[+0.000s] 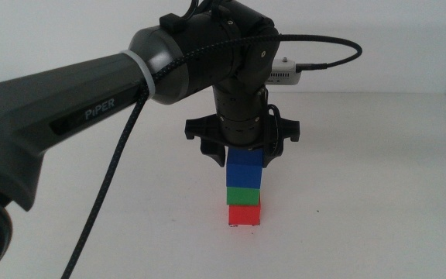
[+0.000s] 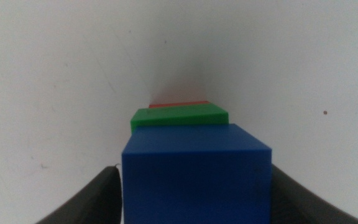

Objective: Stack red cubes first, then green, then blue cubes in a specific spot.

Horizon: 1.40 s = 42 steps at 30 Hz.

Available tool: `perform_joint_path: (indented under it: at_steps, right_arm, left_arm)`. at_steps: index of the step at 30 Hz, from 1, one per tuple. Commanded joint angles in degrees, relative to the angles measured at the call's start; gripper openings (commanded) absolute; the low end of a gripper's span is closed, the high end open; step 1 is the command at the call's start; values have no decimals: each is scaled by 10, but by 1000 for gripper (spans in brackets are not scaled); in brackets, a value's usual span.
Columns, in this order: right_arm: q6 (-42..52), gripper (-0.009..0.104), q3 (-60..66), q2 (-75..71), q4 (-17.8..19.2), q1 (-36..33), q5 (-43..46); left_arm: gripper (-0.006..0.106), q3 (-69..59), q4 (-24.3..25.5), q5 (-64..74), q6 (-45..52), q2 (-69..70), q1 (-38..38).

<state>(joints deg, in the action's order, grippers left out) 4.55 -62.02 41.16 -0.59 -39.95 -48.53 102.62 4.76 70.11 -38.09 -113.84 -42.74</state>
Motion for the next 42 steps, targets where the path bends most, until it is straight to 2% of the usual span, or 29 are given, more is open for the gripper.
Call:
perform_joint_path:
  at_steps: [1, 8, 10, 15, 22, 25, 28, 32, 34, 40, 42]
  right_arm:
    - [5, 93, 3, -3, 2, 4, 6]
    - [5, 93, 3, -3, 2, 4, 6]
    - [5, 93, 3, -3, 2, 4, 6]
    - [5, 93, 3, -3, 2, 4, 6]
    - [5, 93, 3, -3, 2, 4, 6]
    - [5, 93, 3, -3, 2, 4, 6]
    - [5, 93, 3, -3, 2, 4, 6]
    - [5, 93, 3, -3, 2, 4, 6]
    - [5, 93, 3, -3, 2, 4, 6]
    - [5, 93, 3, -3, 2, 4, 6]
    - [5, 93, 3, -3, 2, 4, 6]
  left_arm:
    - [68, 3, 2, -1, 13, 6, -2]
    - [70, 3, 3, -1, 20, 7, -2]
    - [74, 3, 3, -1, 22, 7, -2]
    - [94, 3, 5, -1, 39, 7, -2]
    - [94, 38, -9, -1, 59, 38, -2]
    - [94, 57, -12, -1, 102, 88, -2]
    - [94, 59, 26, -1, 184, 163, -2]
    - [94, 55, 93, -1, 243, 257, 1]
    - [94, 40, 110, -1, 275, 301, 13]
    - [94, -87, 92, -1, 305, 461, 127]
    - [94, -148, 62, -1, 311, 530, 193]
